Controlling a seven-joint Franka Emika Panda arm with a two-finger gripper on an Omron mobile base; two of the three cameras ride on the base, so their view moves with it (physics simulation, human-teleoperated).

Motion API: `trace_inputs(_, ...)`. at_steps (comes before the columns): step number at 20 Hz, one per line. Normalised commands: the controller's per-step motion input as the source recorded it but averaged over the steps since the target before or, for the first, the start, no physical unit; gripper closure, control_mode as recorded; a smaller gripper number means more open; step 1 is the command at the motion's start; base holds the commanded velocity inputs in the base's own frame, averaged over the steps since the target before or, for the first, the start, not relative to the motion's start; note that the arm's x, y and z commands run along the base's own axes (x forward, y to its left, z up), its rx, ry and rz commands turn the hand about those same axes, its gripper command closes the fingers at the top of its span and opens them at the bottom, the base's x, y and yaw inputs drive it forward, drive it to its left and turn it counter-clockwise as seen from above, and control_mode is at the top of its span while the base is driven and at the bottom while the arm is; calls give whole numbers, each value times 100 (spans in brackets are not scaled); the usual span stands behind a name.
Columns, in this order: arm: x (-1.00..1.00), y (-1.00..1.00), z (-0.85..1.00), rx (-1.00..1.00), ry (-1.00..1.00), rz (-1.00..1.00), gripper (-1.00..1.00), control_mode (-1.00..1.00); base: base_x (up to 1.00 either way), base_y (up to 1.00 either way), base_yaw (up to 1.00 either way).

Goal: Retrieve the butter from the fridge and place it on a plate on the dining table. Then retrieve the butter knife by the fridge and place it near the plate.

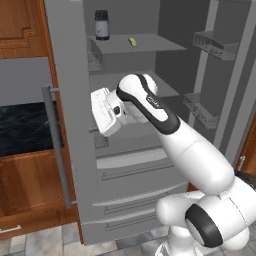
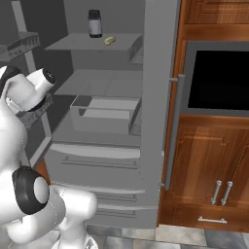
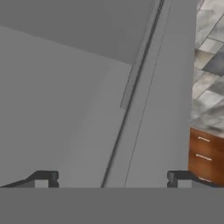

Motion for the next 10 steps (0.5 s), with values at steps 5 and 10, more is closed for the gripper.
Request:
trace_inputs(5,0,-24,11,0,12,-7,-100,-100,0,0,0)
trace_inputs(10,0,-89,-8,-10,9,-7,-100,-100,0,0,0)
